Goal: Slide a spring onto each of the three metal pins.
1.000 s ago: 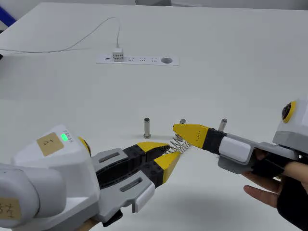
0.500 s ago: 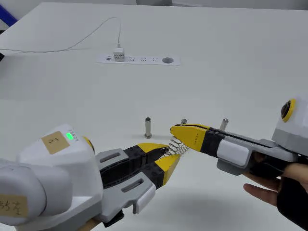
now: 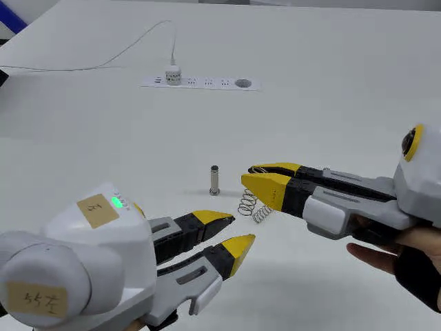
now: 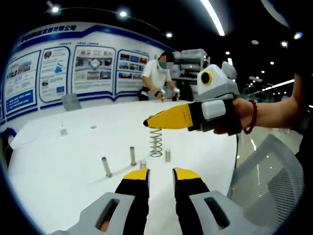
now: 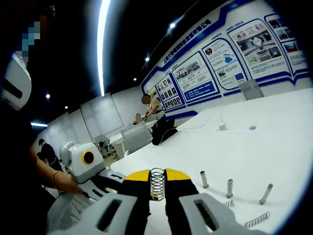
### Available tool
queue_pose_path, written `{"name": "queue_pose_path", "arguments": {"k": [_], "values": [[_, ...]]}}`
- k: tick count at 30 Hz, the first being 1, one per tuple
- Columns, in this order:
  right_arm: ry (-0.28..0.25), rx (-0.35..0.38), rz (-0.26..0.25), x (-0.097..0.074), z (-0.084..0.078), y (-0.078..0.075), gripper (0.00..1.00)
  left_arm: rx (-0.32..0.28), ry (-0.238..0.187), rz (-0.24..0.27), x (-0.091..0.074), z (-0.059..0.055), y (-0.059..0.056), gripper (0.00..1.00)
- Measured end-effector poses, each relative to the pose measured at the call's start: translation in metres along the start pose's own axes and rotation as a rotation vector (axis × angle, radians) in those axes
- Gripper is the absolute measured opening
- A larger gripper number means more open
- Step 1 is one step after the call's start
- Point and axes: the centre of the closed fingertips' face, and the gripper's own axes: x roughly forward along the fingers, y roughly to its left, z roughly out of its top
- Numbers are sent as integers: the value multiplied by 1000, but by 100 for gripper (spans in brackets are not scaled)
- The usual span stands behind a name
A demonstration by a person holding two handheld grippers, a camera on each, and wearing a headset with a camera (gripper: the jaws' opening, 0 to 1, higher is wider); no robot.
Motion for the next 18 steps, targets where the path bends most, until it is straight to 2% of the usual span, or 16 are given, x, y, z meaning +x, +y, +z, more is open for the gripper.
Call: {"name": "queue_pose_path", "arguments": {"k": [7, 12, 18], "values": [[41, -104, -33, 7, 1, -10, 11, 30, 39, 45, -1, -10, 9, 28], [59, -148, -47, 14, 2, -18, 11, 37, 67, 68, 0, -17, 14, 35], [63, -164, -64, 23, 5, -29, 11, 46, 89, 89, 1, -22, 18, 42]]}}
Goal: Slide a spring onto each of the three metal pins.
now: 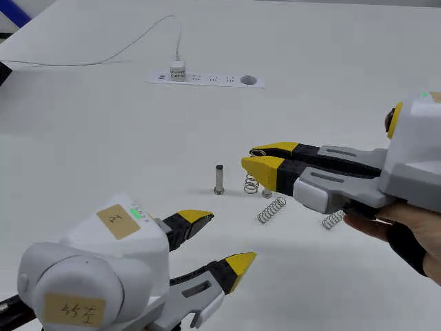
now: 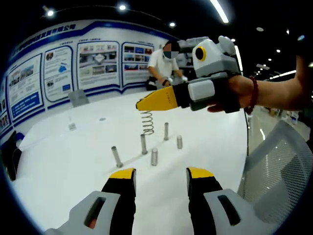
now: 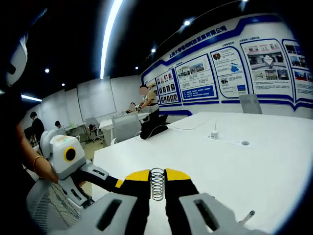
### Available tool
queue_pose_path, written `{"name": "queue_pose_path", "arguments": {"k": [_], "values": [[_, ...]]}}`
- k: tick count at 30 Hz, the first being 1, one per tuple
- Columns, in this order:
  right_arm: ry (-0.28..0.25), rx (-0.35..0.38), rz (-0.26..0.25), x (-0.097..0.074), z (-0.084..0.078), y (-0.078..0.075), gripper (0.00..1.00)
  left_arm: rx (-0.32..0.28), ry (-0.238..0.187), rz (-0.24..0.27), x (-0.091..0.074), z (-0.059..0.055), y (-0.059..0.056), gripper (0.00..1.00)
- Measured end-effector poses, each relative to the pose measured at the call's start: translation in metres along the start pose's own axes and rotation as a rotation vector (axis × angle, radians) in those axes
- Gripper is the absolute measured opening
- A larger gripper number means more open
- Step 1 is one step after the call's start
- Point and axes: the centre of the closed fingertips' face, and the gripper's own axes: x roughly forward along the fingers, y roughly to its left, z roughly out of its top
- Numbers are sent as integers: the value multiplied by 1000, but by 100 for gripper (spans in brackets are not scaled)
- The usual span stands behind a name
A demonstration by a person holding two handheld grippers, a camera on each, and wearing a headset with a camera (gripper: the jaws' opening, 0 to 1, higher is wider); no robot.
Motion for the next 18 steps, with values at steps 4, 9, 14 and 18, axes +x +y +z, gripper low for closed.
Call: {"name": "queue_pose_path", "arguments": {"k": [4, 9, 14, 18], "values": [[-13, 26, -27, 8, 2, -11, 11, 1, 21, 13, 2, -5, 3, 46], [-26, 43, -59, 18, 3, -25, 11, -6, 26, 26, 2, -8, 5, 49], [-44, 71, -79, 28, 5, -36, 11, -20, 29, 39, 2, -11, 9, 52], [-49, 85, -98, 36, 3, -45, 11, -35, 32, 46, 2, -13, 12, 55]]}}
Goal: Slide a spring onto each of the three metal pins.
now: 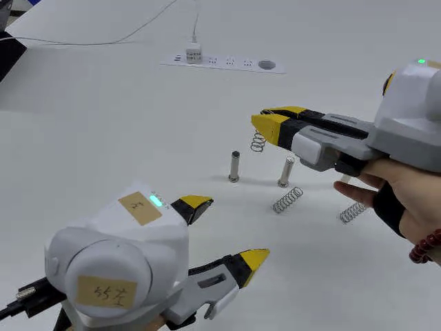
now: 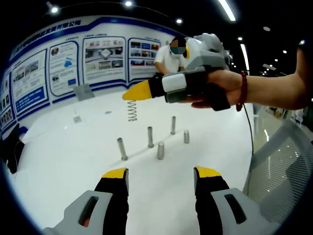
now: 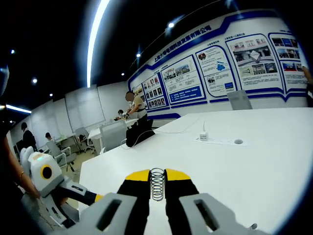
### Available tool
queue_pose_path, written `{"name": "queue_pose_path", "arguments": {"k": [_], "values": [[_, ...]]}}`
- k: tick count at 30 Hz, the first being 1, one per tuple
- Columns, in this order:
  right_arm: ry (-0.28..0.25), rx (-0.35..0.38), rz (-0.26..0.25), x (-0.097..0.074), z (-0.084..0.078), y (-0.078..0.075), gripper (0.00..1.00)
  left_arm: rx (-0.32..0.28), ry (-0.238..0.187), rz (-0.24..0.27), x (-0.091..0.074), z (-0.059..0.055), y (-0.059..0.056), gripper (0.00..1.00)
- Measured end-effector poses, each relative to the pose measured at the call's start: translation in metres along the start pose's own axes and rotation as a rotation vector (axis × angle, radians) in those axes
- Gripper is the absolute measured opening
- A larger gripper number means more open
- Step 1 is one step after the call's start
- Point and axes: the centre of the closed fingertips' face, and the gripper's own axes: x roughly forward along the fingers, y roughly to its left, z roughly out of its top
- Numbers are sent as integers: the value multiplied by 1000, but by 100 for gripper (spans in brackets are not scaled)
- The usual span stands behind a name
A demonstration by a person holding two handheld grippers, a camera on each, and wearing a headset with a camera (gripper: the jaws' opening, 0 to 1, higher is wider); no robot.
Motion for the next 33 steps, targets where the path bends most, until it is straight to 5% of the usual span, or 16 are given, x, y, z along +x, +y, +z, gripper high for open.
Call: {"name": "queue_pose_path", "arguments": {"k": [16, 33], "values": [[28, 29, -54, 31, -21, -22, 11, -22, 2, 25, 0, -1, 6, 60], [65, 56, -72, 42, -36, -27, 11, -25, 13, 27, 1, -3, 6, 60]]}}
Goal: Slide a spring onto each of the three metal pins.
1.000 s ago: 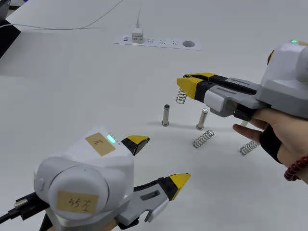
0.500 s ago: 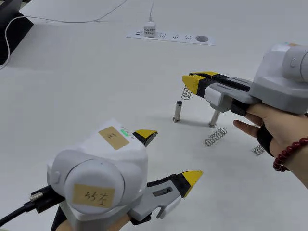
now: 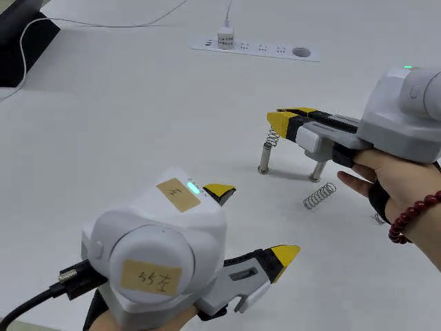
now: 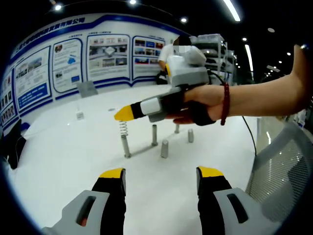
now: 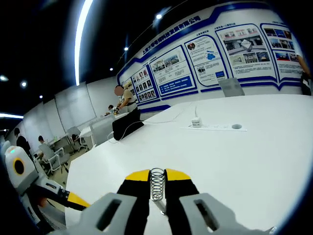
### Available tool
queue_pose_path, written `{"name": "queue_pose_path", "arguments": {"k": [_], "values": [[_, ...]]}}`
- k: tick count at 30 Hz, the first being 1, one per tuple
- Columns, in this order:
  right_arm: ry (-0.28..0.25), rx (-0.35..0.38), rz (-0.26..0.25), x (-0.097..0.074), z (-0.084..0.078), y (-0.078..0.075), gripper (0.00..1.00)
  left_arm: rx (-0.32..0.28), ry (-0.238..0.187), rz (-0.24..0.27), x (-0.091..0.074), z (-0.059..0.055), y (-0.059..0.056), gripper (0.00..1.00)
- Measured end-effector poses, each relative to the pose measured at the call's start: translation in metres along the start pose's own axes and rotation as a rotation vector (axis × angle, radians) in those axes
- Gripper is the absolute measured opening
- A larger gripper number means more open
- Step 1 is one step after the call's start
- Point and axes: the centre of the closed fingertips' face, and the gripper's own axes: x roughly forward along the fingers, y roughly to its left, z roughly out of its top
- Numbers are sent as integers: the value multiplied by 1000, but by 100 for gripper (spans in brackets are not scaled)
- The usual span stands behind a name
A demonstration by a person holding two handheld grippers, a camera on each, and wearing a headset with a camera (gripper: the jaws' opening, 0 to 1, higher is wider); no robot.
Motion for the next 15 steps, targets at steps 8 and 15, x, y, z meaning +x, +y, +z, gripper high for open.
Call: {"name": "queue_pose_path", "arguments": {"k": [8, 15], "values": [[5, -21, 8, 1, -1, 5, 12, -3, 5, 1, 0, -1, 0, 59], [15, -97, 22, 1, -4, 12, 12, -3, 3, 4, -1, 0, 1, 59]]}}
